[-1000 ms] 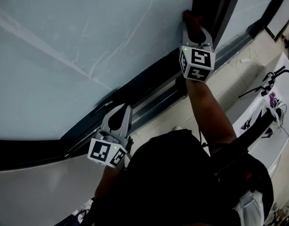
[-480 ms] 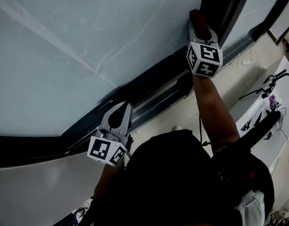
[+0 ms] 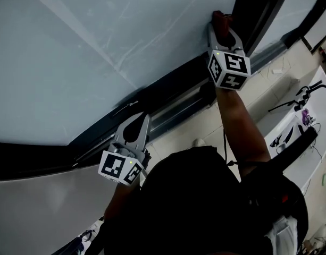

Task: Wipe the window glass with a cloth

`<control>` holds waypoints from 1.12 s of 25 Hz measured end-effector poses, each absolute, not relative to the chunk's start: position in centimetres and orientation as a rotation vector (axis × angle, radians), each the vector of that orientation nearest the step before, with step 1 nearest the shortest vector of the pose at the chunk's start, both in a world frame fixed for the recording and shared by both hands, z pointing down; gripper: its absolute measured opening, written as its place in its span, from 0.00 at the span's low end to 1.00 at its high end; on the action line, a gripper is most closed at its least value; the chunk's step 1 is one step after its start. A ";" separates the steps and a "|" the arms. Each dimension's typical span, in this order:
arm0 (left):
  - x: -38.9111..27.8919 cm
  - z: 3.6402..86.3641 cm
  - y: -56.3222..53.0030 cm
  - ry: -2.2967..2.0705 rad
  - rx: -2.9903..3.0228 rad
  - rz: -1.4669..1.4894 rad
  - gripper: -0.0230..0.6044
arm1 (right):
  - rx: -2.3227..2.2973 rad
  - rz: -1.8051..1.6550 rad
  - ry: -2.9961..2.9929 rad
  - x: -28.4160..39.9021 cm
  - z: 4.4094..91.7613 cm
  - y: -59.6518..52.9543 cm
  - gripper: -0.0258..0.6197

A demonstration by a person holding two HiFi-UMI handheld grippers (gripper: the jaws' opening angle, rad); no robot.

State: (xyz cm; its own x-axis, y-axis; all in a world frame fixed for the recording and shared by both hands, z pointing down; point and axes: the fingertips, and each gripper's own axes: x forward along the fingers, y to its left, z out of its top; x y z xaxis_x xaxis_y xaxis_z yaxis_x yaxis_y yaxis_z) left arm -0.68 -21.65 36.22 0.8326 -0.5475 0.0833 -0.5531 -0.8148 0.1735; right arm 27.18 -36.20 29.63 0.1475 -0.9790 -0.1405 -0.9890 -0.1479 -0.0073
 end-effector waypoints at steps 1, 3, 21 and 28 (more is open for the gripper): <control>-1.0 36.2 -21.5 -0.861 2.820 0.041 0.06 | -2.297 0.157 1.991 26.7 29.6 -36.1 0.17; -1.6 36.2 -21.3 -0.870 2.816 0.037 0.06 | -2.283 0.157 2.004 25.6 29.6 -35.9 0.17; -7.4 36.2 -18.4 -0.939 2.799 -0.003 0.06 | -2.119 0.199 2.166 14.2 28.7 -34.2 0.17; -9.6 36.3 -17.6 -0.967 2.786 -0.021 0.06 | -2.053 0.223 2.236 9.6 28.4 -33.4 0.17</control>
